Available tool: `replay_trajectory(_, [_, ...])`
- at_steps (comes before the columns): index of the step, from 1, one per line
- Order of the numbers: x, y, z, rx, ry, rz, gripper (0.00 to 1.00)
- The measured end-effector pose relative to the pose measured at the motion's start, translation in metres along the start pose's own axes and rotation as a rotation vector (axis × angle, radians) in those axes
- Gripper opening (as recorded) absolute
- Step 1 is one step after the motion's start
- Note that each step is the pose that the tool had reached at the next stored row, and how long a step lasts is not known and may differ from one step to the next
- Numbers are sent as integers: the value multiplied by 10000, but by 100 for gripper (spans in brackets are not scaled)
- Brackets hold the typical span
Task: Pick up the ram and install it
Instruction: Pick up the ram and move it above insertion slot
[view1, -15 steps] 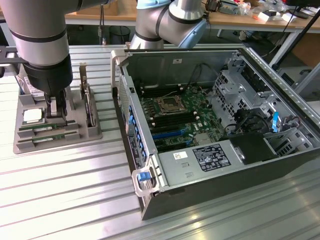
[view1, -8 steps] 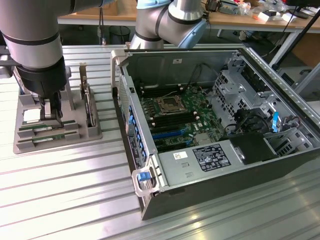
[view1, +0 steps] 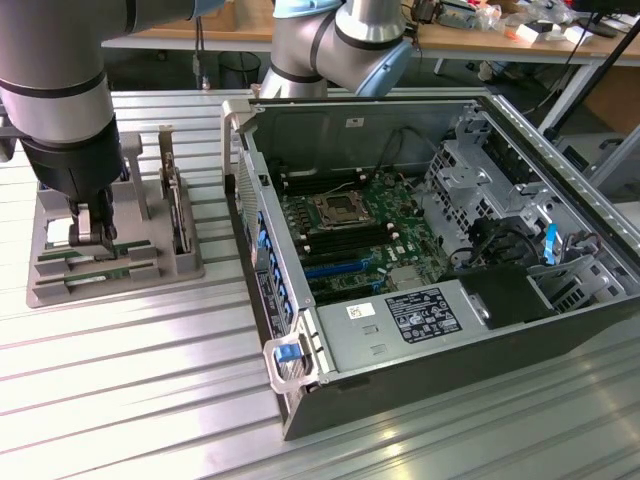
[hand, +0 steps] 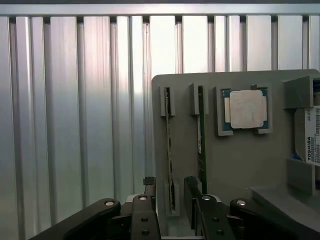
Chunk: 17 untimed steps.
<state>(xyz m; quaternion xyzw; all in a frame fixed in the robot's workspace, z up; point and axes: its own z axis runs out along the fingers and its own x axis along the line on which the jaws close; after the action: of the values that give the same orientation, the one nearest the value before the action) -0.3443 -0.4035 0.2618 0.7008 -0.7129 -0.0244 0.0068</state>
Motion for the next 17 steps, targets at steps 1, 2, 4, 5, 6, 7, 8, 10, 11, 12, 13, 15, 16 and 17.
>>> replay_trajectory(1, [0,7,9,0,0,0,36])
replay_trajectory(2, [1,16,14,-1,1,1,36])
replay_trajectory(4, [1,31,27,1,0,0,36])
replay_trajectory(5, [1,35,31,1,-1,0,36])
replay_trajectory(6, [2,43,42,1,-1,0,36])
replay_trajectory(7, [3,65,61,0,0,0,36])
replay_trajectory(8, [3,79,79,1,-1,-1,36])
replay_trajectory(10, [4,87,96,-2,0,0,36])
replay_trajectory(11, [5,87,103,-1,0,-1,36])
replay_trajectory(12, [5,90,113,-1,-2,0,36])
replay_trajectory(13, [5,95,122,-2,-4,1,36])
replay_trajectory(15, [5,102,137,-1,-5,0,36])
replay_trajectory(16, [5,106,148,1,-8,-2,36])
replay_trajectory(17, [5,109,167,0,-9,-26,36])
